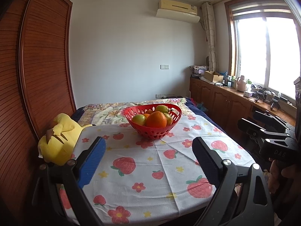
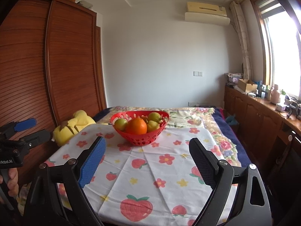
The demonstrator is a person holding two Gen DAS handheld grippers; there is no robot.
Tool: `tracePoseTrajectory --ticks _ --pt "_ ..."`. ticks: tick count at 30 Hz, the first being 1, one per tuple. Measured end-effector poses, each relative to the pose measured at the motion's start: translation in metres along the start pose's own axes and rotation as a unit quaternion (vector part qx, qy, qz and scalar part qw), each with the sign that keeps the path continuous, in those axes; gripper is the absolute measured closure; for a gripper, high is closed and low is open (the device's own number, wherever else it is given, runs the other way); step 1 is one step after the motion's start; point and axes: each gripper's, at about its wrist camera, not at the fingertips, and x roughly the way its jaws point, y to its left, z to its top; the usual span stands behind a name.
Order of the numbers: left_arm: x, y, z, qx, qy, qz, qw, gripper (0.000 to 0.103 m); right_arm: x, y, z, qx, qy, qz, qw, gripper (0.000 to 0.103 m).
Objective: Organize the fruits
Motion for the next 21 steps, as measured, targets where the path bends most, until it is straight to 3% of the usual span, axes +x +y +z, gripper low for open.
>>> tracePoseTrajectory --ticks 21 --pt "-0.001 0.0018 0.0 0.0 0.0 0.002 1.0 0.009 0.0002 -0.0016 -0.0005 0.001 -0.001 -0.001 1.0 0.011"
